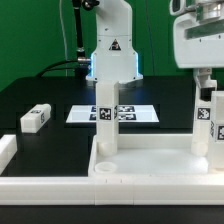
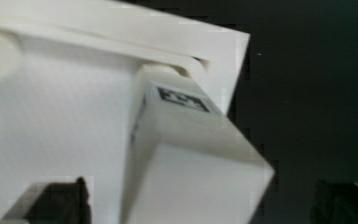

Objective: Assemble desk

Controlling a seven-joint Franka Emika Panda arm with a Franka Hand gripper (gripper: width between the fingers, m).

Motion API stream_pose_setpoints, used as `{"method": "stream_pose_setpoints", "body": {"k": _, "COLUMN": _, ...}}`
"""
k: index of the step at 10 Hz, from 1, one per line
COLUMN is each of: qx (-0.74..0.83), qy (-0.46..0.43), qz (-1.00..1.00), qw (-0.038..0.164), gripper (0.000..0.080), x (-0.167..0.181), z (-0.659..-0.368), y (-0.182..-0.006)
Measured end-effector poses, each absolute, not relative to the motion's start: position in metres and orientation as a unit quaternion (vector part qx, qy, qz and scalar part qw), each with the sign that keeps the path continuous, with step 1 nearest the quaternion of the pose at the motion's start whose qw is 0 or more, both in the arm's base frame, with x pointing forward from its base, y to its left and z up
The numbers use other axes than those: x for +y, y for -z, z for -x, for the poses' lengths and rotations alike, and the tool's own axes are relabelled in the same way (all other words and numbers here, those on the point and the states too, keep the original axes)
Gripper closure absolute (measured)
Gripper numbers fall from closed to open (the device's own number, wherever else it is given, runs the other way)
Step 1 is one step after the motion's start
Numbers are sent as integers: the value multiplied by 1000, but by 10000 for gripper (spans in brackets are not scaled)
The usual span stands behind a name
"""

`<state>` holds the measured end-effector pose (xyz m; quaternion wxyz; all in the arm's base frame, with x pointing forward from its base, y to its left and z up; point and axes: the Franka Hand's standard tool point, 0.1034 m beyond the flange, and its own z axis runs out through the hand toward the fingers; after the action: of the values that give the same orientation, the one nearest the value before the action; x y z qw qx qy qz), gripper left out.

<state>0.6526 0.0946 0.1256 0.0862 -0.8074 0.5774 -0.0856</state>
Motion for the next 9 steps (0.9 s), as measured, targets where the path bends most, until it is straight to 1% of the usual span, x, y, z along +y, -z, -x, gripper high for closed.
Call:
{"method": "stream_pose_setpoints", "body": {"k": 1, "qx": 485, "qy": 106, "qz": 864, "qw": 79, "gripper": 153, "x": 89, "z": -654, "y": -124}}
{"method": "stream_pose_setpoints", "body": {"k": 4, "qx": 386, "qy": 114, "qz": 914, "qw": 61, "gripper": 151, "x": 87, "z": -653, "y": -123}}
{"method": "stream_pose_setpoints", "body": {"k": 6, "qx": 206, "qy": 117, "qz": 971, "qw": 35, "gripper": 151, "x": 96, "z": -655, "y": -121}}
{"method": "stream_pose_setpoints", "body": {"k": 8, "qx": 107, "qy": 103, "qz": 988, "qw": 36, "gripper": 151, "x": 104, "z": -654, "y": -118}}
{"method": "stream_pose_setpoints", "body": {"k": 9, "qx": 86, "qy": 106, "qz": 990, "qw": 27, "gripper": 151, "x": 100, "z": -655, "y": -118}}
